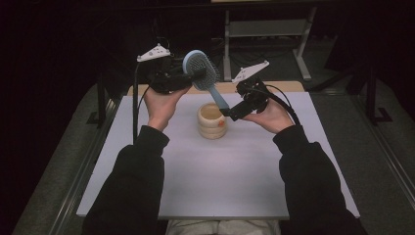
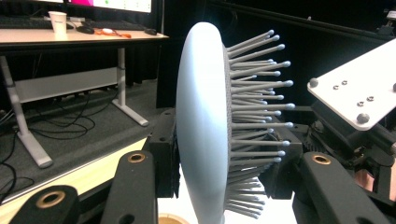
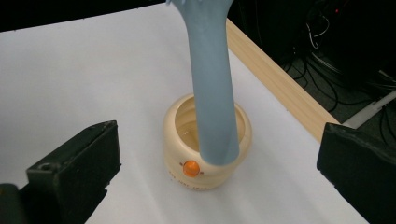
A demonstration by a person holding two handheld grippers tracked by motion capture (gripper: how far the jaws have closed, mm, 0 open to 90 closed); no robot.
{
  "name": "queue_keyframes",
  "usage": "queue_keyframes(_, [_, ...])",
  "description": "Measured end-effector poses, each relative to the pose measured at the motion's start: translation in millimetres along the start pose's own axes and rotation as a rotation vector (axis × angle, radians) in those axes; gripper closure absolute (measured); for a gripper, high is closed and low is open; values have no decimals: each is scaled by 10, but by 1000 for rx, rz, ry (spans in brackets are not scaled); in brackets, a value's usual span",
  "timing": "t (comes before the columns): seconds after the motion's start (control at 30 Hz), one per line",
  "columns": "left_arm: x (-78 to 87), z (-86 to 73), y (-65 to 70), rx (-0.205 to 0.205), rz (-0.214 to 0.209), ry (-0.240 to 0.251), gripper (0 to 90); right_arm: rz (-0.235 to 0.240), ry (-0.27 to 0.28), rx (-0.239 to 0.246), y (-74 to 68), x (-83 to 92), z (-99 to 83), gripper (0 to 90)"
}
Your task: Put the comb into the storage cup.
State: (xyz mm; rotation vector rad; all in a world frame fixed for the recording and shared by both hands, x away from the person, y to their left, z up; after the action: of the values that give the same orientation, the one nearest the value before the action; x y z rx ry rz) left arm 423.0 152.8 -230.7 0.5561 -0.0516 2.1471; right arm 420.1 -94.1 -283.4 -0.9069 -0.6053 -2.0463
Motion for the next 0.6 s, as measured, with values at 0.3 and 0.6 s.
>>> queue_keyframes(0.3, [65, -17, -131, 12, 22, -1, 558, -15, 5, -45, 19, 74, -240, 0])
queue_keyframes(0.6, [132, -25, -213, 26, 29, 18, 557, -1, 26, -88, 92, 133, -481, 0])
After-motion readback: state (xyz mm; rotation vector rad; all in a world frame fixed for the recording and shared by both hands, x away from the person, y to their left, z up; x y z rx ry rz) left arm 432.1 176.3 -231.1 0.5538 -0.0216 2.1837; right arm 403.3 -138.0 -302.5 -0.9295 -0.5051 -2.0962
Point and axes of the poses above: each handheld gripper's, and its own axes: x roughly backward along the jaws, z roughly out of its top, y roughly to its right, the point moved 1 cm from there along -x, roughly forward along the jaws, and after that the axes turned 12 degrees about -y, right-handed, at the moved point
